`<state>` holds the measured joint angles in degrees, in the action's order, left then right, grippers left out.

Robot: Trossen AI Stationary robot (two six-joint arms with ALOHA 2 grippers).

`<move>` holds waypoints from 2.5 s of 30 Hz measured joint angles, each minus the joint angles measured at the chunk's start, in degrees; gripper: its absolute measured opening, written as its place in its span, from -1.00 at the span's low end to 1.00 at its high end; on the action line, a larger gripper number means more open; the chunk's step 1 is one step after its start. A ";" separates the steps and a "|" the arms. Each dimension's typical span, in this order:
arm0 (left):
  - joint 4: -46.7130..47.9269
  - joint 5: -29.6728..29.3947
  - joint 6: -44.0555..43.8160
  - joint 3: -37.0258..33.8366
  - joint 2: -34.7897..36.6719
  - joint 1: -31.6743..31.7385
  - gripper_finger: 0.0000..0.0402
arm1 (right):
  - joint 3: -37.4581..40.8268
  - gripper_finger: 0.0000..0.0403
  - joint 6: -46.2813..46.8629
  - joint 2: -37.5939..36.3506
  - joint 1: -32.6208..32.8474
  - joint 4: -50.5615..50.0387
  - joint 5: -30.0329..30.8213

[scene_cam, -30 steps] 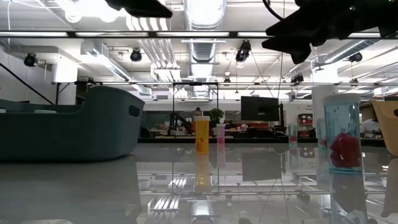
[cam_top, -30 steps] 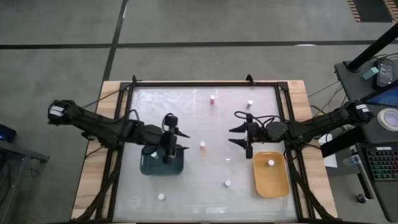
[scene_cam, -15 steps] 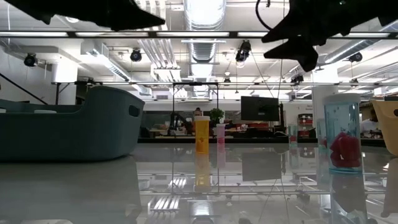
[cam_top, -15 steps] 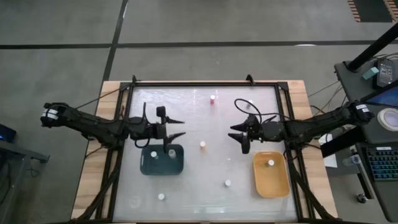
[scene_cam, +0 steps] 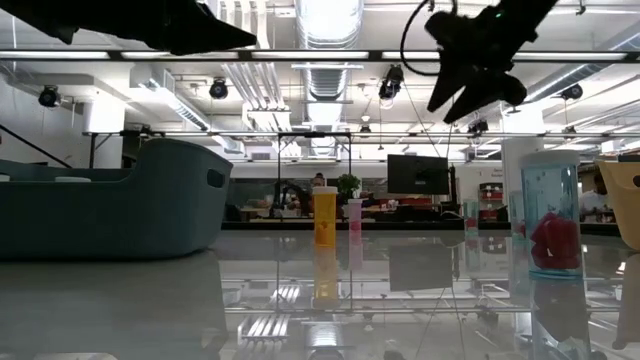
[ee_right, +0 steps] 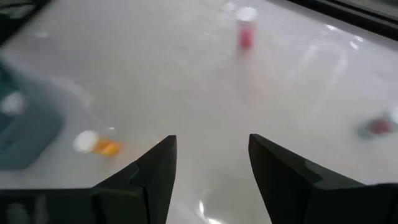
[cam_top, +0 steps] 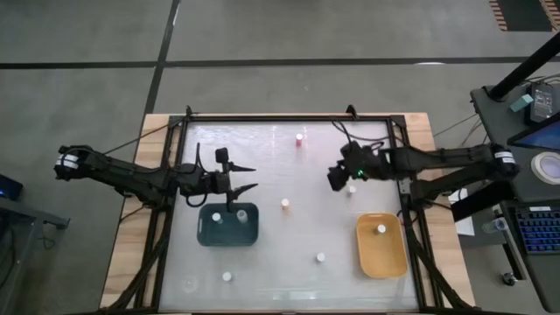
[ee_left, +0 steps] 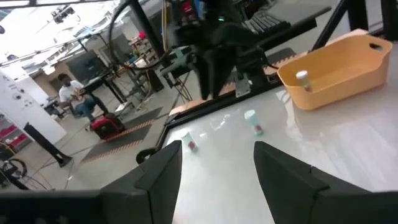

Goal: Pick and place medicine bottles into bin by pill shape (circle, oval)
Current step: Put the blue bottled capsules into the yellow bin

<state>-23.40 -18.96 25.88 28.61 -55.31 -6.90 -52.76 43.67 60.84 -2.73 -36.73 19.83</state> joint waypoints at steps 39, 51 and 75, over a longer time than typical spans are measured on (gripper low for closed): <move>-0.13 -1.27 3.59 -0.64 -0.04 0.17 -0.08 | -20.58 -0.05 -17.50 30.61 -43.04 -26.03 -22.00; -0.13 -1.29 3.59 -0.64 -0.04 0.17 -0.08 | -20.56 -0.05 -18.08 34.08 -43.07 -25.64 -22.23; -0.13 -1.29 4.12 -0.64 -0.04 0.17 -0.08 | -20.32 -0.43 -18.22 35.71 -43.07 -24.22 -21.32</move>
<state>-23.53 -20.25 30.00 27.97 -55.35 -6.72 -73.08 25.45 96.55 -45.80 -60.95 -1.50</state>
